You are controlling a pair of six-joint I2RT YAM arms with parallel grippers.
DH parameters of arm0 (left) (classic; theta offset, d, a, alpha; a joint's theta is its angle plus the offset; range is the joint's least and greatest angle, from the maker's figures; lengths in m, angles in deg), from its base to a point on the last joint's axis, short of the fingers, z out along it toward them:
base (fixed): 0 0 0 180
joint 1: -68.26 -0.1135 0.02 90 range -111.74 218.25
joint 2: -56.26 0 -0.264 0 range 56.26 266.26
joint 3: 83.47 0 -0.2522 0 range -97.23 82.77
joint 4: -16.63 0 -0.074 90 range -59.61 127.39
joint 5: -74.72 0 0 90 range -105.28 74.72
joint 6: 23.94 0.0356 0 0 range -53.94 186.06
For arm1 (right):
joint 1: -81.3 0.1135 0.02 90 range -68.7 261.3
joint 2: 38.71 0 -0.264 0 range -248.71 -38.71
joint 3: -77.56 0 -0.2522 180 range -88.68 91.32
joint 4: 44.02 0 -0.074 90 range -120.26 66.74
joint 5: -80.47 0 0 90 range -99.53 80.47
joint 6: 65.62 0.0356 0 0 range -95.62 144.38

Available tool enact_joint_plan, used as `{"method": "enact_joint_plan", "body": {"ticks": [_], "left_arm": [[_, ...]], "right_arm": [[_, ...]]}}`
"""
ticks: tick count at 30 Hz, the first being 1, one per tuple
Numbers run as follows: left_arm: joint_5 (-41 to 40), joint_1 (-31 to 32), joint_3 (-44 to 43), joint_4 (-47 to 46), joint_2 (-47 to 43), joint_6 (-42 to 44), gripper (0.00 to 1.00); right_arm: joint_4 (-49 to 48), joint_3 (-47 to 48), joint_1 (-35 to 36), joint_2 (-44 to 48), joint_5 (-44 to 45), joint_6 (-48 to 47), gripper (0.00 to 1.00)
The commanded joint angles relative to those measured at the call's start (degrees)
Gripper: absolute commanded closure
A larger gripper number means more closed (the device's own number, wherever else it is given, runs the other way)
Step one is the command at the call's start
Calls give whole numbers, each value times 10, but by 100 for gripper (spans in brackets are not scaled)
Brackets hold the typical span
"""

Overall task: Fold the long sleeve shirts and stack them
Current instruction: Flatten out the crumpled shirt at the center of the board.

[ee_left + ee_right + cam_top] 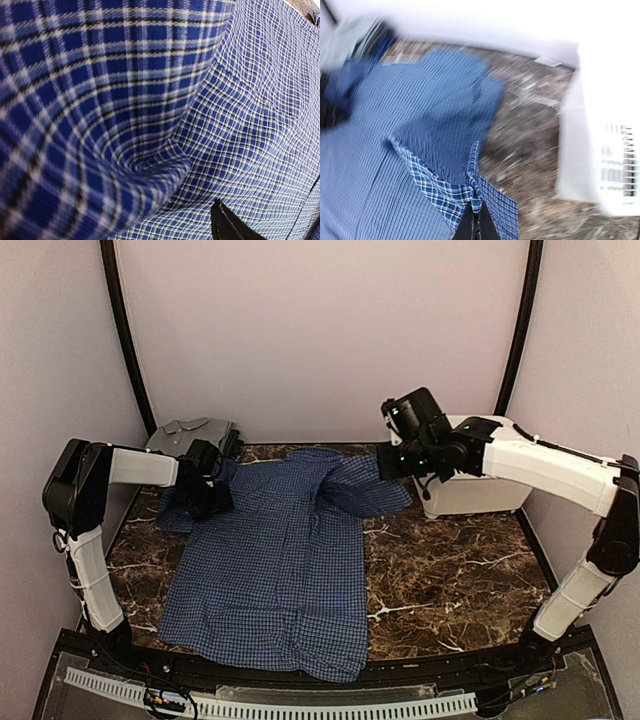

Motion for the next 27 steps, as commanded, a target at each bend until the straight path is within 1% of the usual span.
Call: {"method": "enact_joint_plan", "body": {"ticks": [1, 5, 7, 11, 18, 21, 25, 27], "left_arm": [[-10, -6, 7, 18, 10, 18, 31], [-6, -6, 0, 21, 15, 22, 31], [-4, -6, -4, 23, 17, 24, 31], [3, -6, -12, 26, 17, 33, 31], [4, -6, -21, 33, 19, 43, 31], [0, -6, -21, 37, 20, 44, 31], [-21, -8, -21, 51, 20, 46, 30], [-29, -13, -18, 57, 19, 44, 30]], "right_arm": [[-11, 30, -114, 45, 4, -36, 100], [-21, 76, -201, 33, -29, -49, 100], [-29, 100, -231, 19, -49, -49, 100], [-37, 159, -272, -19, -85, -46, 100], [-25, 262, -329, -82, -113, -35, 100], [-26, 272, -345, -82, -122, -28, 100], [-41, 246, -349, -60, -123, -22, 100], [-52, 229, -349, -45, -139, -21, 100]]}}
